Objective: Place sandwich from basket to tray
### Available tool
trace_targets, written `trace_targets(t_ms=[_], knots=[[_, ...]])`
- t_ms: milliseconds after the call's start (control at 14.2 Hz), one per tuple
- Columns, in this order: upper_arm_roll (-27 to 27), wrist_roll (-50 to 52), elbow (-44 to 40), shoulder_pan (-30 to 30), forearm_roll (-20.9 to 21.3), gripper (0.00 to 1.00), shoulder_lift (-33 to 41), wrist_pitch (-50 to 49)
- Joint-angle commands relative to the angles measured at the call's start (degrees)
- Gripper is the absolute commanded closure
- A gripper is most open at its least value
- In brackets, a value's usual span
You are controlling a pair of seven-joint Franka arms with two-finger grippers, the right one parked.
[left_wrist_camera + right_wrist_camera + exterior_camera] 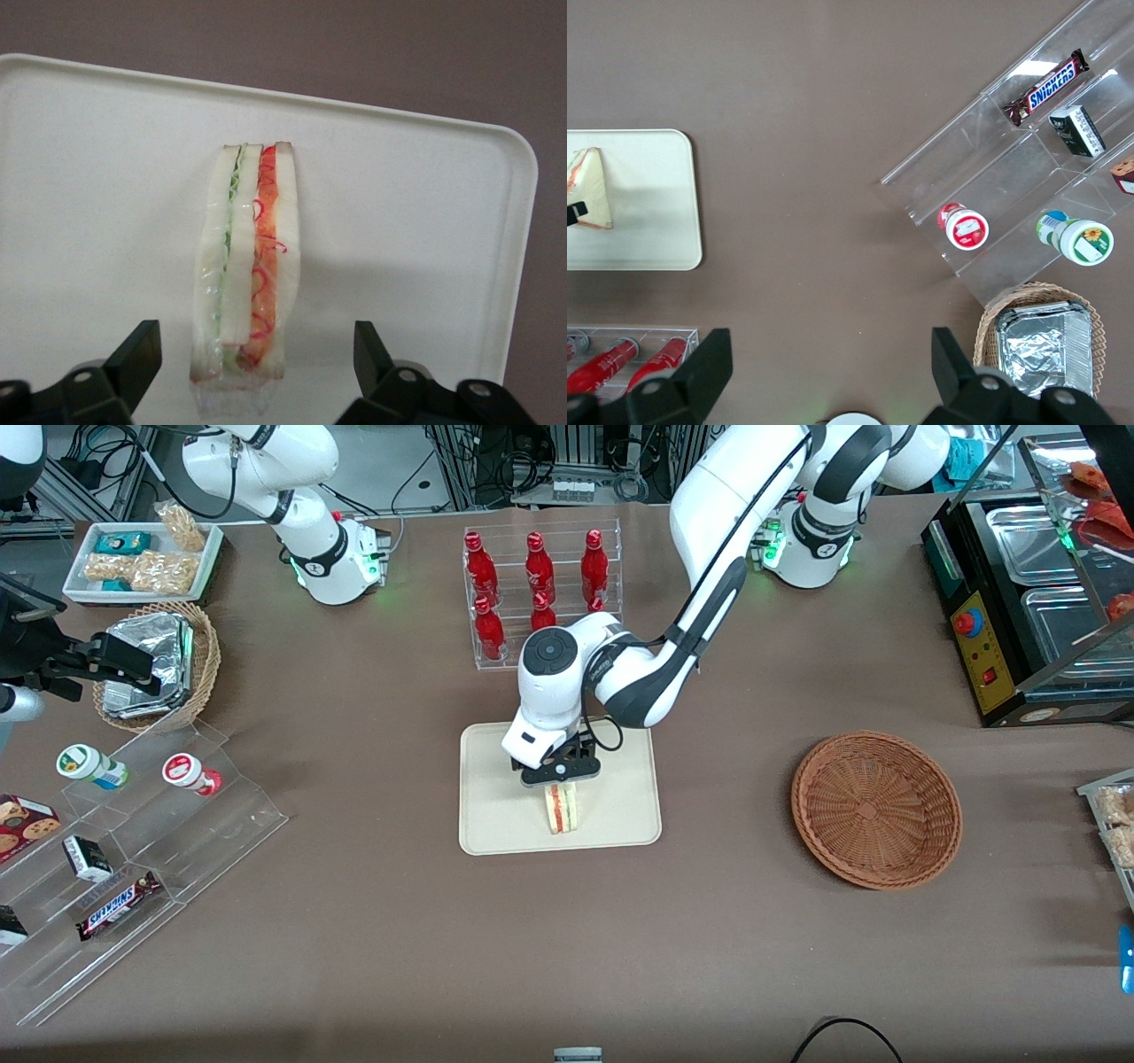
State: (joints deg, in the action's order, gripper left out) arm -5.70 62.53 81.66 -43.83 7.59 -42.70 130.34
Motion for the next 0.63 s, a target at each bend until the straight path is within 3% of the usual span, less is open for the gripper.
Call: trace_targets(t_ms=[0,211,561], knots=[[0.34,-6.41,1.66,2.76,0.06,0.00,6.03,-6.57],[0.86,-7.60,2.28,4.18,-4.16,0.00,11.66,-18.34],[1.74,-18.12,14.73,13.04,-3.99,0.00,23.25,-19.69]])
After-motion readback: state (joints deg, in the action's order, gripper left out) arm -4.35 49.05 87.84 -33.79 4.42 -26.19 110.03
